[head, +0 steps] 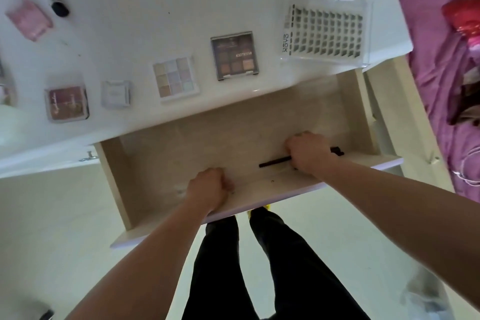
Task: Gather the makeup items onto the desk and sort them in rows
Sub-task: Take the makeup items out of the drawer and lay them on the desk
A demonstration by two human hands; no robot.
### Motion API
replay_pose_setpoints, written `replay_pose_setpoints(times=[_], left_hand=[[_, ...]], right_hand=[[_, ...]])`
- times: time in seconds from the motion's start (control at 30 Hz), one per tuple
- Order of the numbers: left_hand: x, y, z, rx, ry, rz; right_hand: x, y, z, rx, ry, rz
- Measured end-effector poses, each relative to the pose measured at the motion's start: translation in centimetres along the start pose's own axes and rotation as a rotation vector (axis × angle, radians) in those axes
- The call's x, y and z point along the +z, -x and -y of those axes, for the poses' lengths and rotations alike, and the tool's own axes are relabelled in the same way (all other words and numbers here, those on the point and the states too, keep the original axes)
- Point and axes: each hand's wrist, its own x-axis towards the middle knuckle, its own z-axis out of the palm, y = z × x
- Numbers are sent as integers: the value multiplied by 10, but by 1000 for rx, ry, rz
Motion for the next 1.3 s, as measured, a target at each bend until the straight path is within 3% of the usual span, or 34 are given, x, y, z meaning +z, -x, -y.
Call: replay_pose_setpoints(times=[0.2,0.47,0.7,0.9,0.97,1.07,1.17,1.3], left_hand=[[9,-14,6,6,46,84],[16,-11,-3,40,54,69],[20,-16,-30,123,120,34],[20,-20,-46,60,281,86],[19,-22,-55,40,325,90],[15,-25,-77,52,370,47],[15,-30,-107,125,347,28],[20,-38,-154,246,285,70]], right_hand=[[8,-3,-6,-135,68,-5],[-15,5,-72,-59,-261,-201],[-1,10,-85,-33,-137,184],[-2,3,-82,-4,-167,309],[-4,7,-86,11,-204,267],[-9,21,-98,59,-295,43],[-13,35,-117,137,-382,-174],[-6,57,-144,305,-493,-343]])
